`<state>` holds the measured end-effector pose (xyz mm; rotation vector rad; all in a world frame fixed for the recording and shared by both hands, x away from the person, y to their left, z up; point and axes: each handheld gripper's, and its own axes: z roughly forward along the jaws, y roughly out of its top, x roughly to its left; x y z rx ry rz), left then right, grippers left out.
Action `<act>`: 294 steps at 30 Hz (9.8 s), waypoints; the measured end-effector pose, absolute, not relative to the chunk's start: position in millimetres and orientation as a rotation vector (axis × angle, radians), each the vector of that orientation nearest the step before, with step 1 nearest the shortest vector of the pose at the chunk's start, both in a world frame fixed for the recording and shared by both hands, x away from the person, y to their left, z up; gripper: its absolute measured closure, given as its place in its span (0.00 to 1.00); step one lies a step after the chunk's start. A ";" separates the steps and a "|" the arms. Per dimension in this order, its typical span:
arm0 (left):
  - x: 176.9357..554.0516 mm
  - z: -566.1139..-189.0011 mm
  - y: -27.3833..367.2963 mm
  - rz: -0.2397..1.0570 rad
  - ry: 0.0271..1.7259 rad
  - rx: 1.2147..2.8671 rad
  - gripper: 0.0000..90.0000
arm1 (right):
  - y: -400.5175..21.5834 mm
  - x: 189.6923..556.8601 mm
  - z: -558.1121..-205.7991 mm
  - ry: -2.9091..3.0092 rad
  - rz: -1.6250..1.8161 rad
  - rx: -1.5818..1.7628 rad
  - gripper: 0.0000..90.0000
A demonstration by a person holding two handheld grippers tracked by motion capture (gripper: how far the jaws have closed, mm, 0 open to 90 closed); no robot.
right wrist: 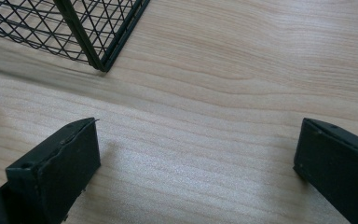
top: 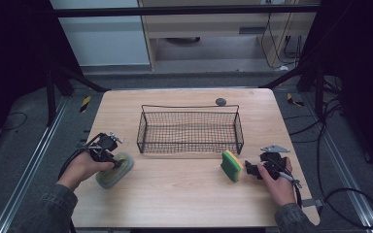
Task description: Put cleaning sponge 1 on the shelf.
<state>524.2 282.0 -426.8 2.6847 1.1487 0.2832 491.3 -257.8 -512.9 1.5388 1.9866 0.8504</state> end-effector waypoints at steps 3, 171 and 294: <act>523.6 -425.8 283.3 0.281 1.157 2.677 0.59 | -257.7 491.2 -512.9 1.986 0.850 1.540 0.00; 580.9 -300.7 154.6 0.855 0.173 2.716 0.78 | -261.9 489.5 -513.2 2.028 0.857 1.495 0.00; 603.6 -386.5 142.1 0.700 0.090 2.874 0.78 | -261.6 489.4 -512.9 2.026 0.863 1.500 0.00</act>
